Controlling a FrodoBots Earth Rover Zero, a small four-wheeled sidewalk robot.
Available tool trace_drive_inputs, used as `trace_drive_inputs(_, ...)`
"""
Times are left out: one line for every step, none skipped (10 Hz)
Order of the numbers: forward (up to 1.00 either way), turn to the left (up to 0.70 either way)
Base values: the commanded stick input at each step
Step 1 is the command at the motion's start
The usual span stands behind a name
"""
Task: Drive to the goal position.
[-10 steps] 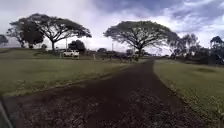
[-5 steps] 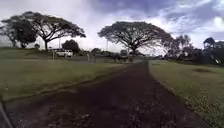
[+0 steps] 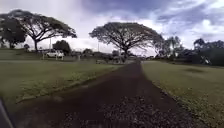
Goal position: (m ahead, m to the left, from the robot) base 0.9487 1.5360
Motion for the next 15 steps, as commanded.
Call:
trace_drive_inputs(0.50,0.00)
trace_drive_inputs(0.50,0.00)
trace_drive_inputs(0.50,0.00)
trace_drive_inputs(0.50,0.00)
trace_drive_inputs(0.50,0.00)
trace_drive_inputs(0.50,0.00)
trace_drive_inputs(0.50,0.00)
trace_drive_inputs(0.50,0.00)
trace_drive_inputs(0.50,0.00)
trace_drive_inputs(0.50,0.00)
trace_drive_inputs(0.50,0.00)
trace_drive_inputs(0.50,0.00)
trace_drive_inputs(0.50,0.00)
trace_drive_inputs(0.50,-0.12)
trace_drive_inputs(0.50,-0.48)
